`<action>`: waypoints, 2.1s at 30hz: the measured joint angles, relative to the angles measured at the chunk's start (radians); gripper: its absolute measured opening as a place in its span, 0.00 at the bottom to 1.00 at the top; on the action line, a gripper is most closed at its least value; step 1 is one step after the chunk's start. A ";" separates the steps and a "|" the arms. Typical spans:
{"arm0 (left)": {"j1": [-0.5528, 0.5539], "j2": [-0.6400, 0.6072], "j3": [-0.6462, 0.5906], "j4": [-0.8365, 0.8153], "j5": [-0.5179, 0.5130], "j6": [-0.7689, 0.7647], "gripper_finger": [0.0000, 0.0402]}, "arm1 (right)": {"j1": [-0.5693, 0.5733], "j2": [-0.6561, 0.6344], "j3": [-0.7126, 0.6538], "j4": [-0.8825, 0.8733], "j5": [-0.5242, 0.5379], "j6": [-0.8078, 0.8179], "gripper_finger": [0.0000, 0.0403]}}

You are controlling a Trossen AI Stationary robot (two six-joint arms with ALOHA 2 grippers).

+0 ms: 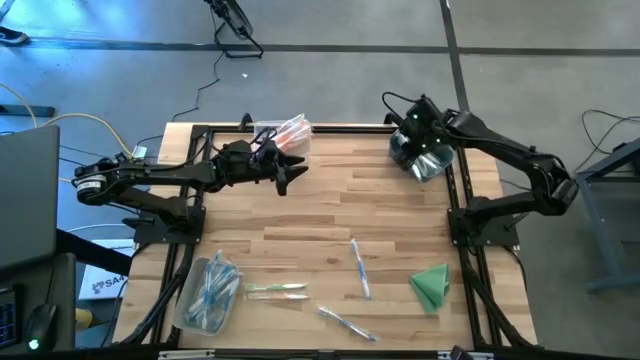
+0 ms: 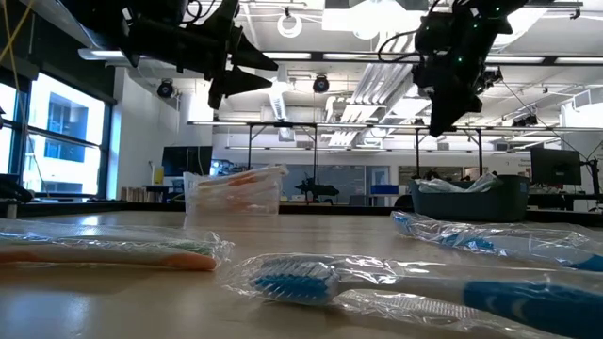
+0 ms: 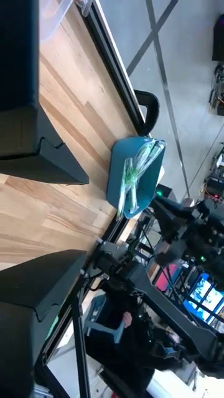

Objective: Pick & Place Toothbrushes
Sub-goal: Put the top blue toothbrush into the gray bin

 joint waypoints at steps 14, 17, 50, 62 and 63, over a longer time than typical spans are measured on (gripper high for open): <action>0.000 0.000 0.000 0.001 0.000 -0.134 0.44 | 0.049 -0.005 0.000 0.166 -0.434 0.000 0.01; 0.000 0.000 0.000 0.001 0.001 -0.194 0.44 | 0.076 -0.005 0.000 0.205 -0.433 0.000 0.01; 0.000 0.000 0.000 0.002 -0.015 -0.386 0.44 | 0.330 -0.032 0.000 0.233 -0.300 0.000 0.01; -0.117 0.000 0.001 0.007 -0.168 -0.332 0.42 | 0.406 -0.072 0.000 0.231 -0.300 0.037 0.01; -0.130 -0.001 0.001 0.007 -0.174 -0.332 0.41 | 0.414 -0.072 0.000 0.231 -0.300 0.038 0.01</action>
